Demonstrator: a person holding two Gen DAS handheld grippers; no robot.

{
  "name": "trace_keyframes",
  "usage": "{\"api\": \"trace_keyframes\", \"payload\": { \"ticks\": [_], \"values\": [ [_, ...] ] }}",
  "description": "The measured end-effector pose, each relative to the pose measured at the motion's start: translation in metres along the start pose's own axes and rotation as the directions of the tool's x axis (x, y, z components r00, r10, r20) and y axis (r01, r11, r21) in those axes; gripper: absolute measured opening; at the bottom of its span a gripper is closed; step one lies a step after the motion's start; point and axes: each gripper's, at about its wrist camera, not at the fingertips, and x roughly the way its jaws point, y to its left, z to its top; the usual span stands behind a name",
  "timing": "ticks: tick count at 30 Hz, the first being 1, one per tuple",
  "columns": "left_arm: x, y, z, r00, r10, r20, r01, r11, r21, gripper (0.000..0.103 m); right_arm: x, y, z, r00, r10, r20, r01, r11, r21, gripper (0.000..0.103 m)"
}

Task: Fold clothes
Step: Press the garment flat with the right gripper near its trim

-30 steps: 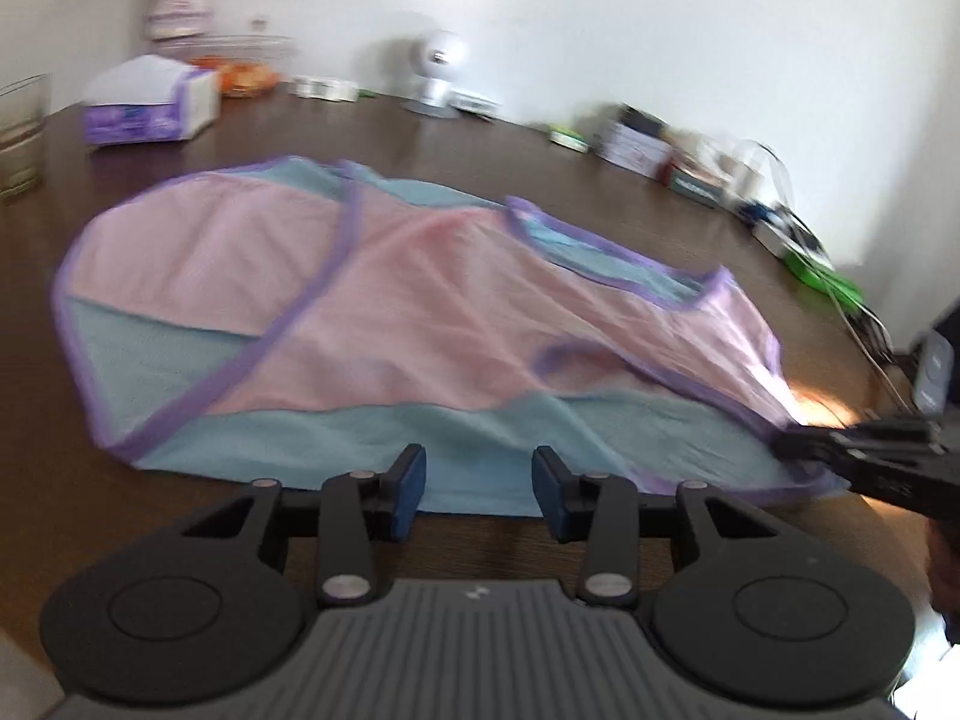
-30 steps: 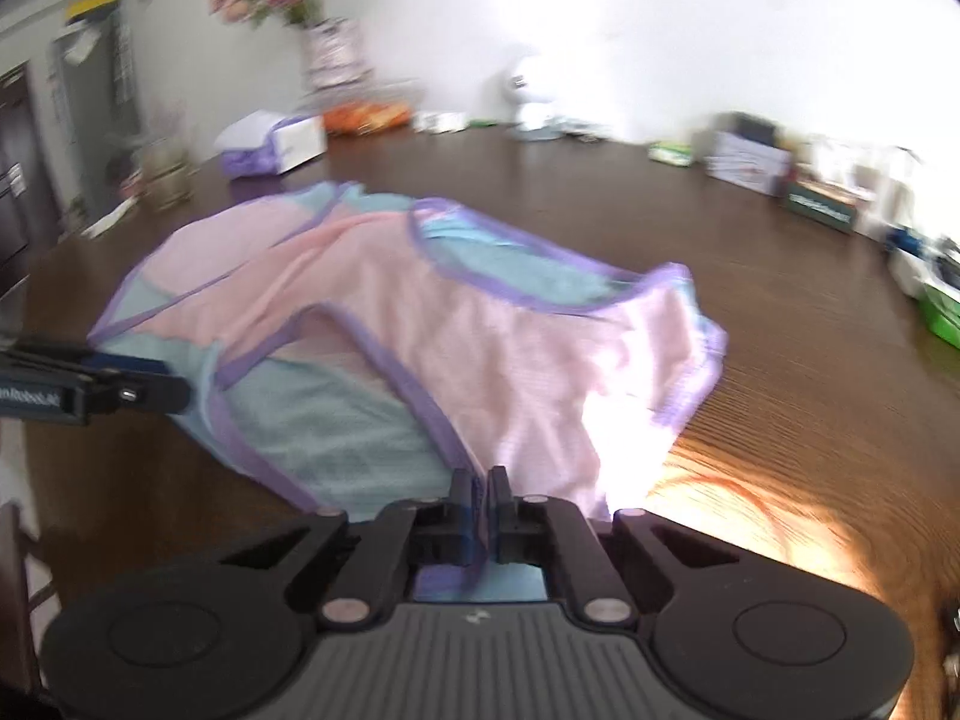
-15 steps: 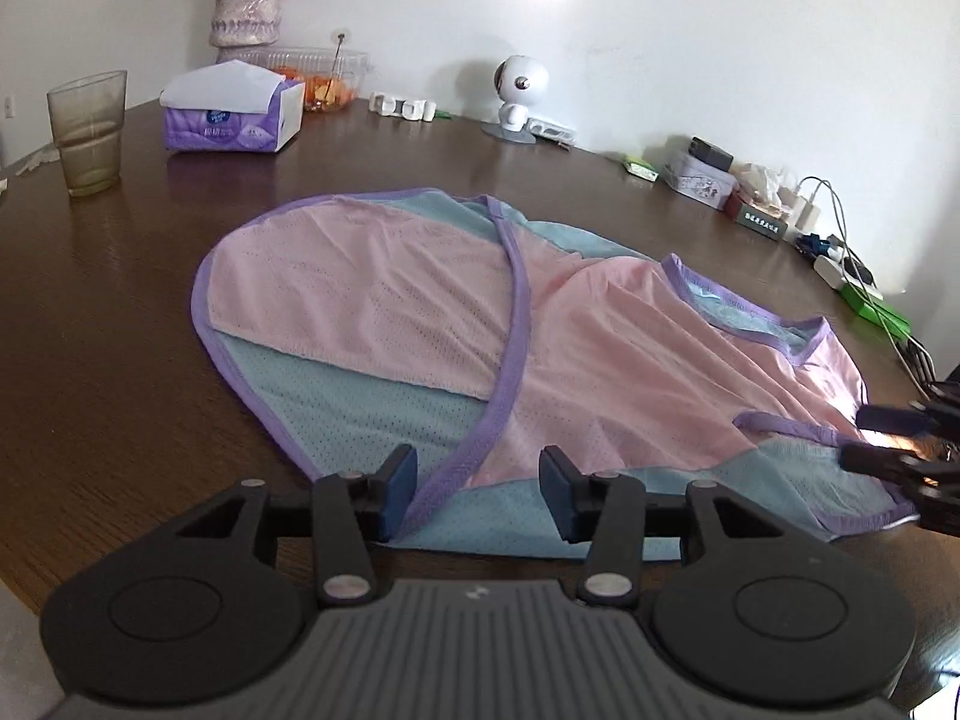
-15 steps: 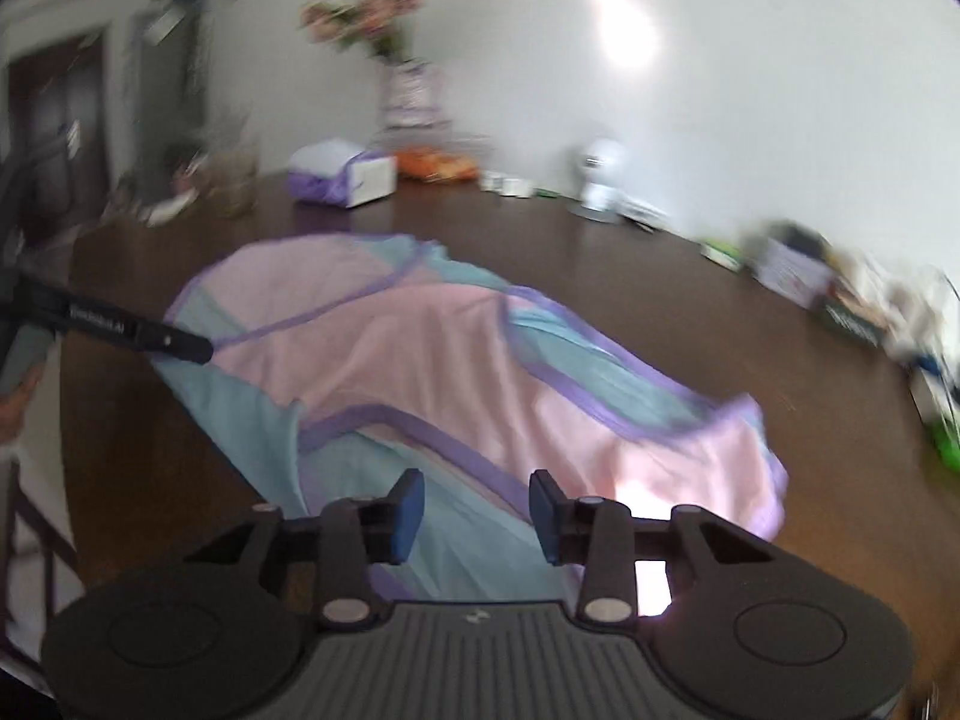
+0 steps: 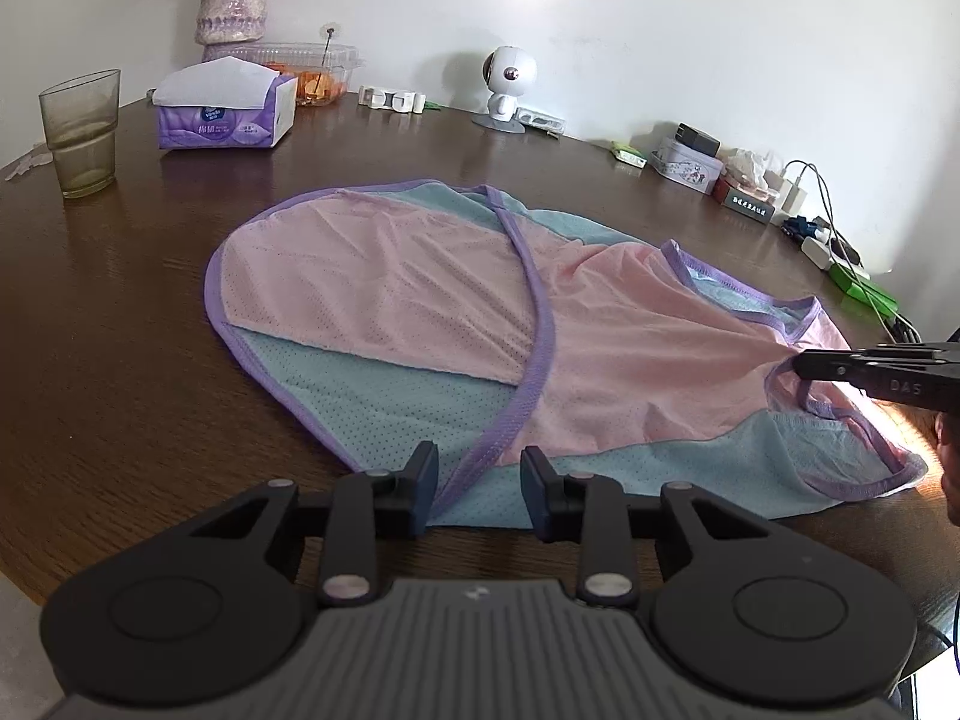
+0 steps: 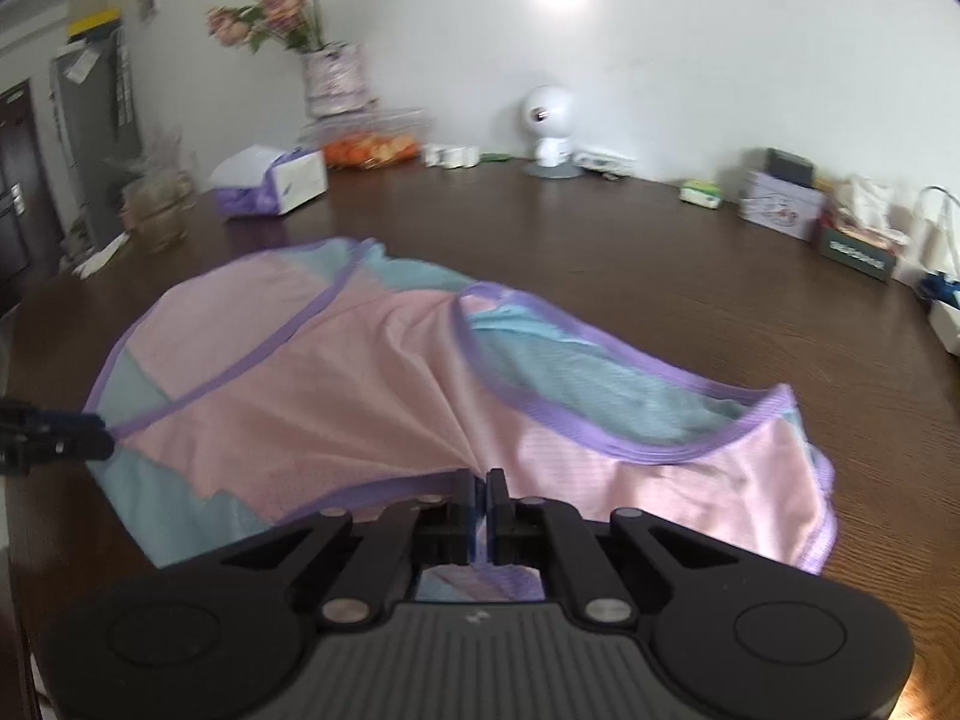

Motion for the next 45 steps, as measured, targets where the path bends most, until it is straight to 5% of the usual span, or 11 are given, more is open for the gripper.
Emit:
{"api": "trace_keyframes", "payload": {
  "ticks": [4, 7, 9, 11, 18, 23, 27, 28, 33, 40, 45],
  "values": [
    [0.001, 0.002, 0.001, 1.0, -0.009, -0.006, 0.009, 1.0, -0.001, 0.031, -0.006, 0.002, 0.004, 0.999, 0.031, -0.032, -0.032, 0.999, -0.042, 0.007],
    [0.0, 0.004, -0.001, 1.0, -0.017, 0.004, 0.017, 1.0, 0.001, 0.031, 0.001, -0.003, 0.016, 1.0, -0.013, 0.016, 0.013, 1.0, -0.021, 0.039],
    [-0.001, 0.002, -0.002, 1.0, -0.012, 0.009, 0.012, 1.0, 0.01, 0.031, 0.019, -0.006, 0.021, 0.997, -0.077, -0.005, 0.077, 0.997, -0.007, 0.039],
    [-0.001, 0.0, -0.003, 1.0, -0.005, 0.013, 0.005, 1.0, 0.014, 0.031, 0.034, -0.009, 0.02, 0.995, -0.087, -0.047, 0.087, 0.996, 0.01, 0.0],
    [-0.001, 0.0, -0.001, 1.0, -0.024, 0.002, 0.024, 1.0, 0.015, 0.038, 0.009, -0.027, 0.011, 0.995, -0.103, -0.002, 0.103, 0.99, 0.091, 0.003],
    [-0.008, 0.0, 0.001, 0.994, -0.108, 0.003, 0.108, 0.994, 0.001, 0.044, -0.007, -0.016, -0.005, 0.995, -0.101, 0.009, 0.1, 0.989, 0.105, 0.036],
    [-0.003, -0.004, -0.002, 0.996, -0.088, -0.016, 0.089, 0.996, 0.019, 0.043, -0.002, -0.013, -0.02, 0.988, -0.152, -0.014, 0.153, 0.984, 0.096, 0.022],
    [-0.002, -0.005, -0.003, 0.997, -0.079, -0.017, 0.079, 0.997, 0.023, 0.042, -0.001, -0.013, -0.022, 0.986, -0.169, -0.01, 0.169, 0.98, 0.102, 0.0],
    [-0.004, 0.002, -0.005, 0.995, -0.096, -0.005, 0.096, 0.995, 0.009, 0.04, -0.018, -0.029, -0.026, 0.983, -0.185, -0.006, 0.184, 0.97, 0.157, 0.0],
    [-0.012, 0.03, 0.0, 0.977, -0.209, 0.032, 0.206, 0.976, 0.072, 0.04, -0.051, 0.016, -0.04, 0.988, 0.14, 0.071, -0.141, 0.99, 0.016, 0.035],
    [-0.013, 0.04, -0.002, 0.947, -0.319, 0.03, 0.31, 0.937, 0.162, 0.062, -0.035, 0.048, -0.05, 0.978, 0.207, 0.036, -0.204, 0.976, -0.073, 0.034]
  ]
}}
